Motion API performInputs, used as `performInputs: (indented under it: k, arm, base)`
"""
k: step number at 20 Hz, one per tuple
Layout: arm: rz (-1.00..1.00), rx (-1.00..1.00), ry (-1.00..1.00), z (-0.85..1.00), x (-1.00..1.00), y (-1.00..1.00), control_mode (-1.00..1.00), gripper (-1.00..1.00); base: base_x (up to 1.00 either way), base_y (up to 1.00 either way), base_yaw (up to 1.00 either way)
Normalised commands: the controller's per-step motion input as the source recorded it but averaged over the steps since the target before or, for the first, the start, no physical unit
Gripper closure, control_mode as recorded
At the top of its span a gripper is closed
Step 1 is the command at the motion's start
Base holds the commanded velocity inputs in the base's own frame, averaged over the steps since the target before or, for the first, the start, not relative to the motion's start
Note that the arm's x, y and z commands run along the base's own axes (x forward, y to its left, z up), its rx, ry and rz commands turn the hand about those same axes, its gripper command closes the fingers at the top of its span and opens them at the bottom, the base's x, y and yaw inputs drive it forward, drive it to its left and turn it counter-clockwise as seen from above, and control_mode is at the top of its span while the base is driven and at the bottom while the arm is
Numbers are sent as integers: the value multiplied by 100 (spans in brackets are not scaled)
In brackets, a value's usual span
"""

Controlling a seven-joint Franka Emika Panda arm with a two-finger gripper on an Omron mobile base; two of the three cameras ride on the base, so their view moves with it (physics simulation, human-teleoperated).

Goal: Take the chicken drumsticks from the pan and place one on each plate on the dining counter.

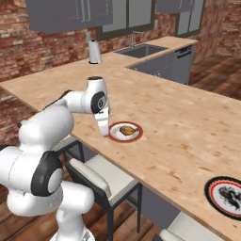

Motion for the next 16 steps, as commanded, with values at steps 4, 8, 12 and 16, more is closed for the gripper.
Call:
performInputs:
  k: [4,8,12,16]
  arm:
    - [3,0,-40,-23,-100,0,-100,-100]
    - [0,1,-33,-30,-100,0,-100,-100]
    - [-1,1,-6,-29,-92,-3,-100,-100]
    - [-4,2,15,-29,-24,-8,-100,-100]
  base:
    - [0,0,0]
    - [0,0,0]
    - [0,0,0]
    - [0,0,0]
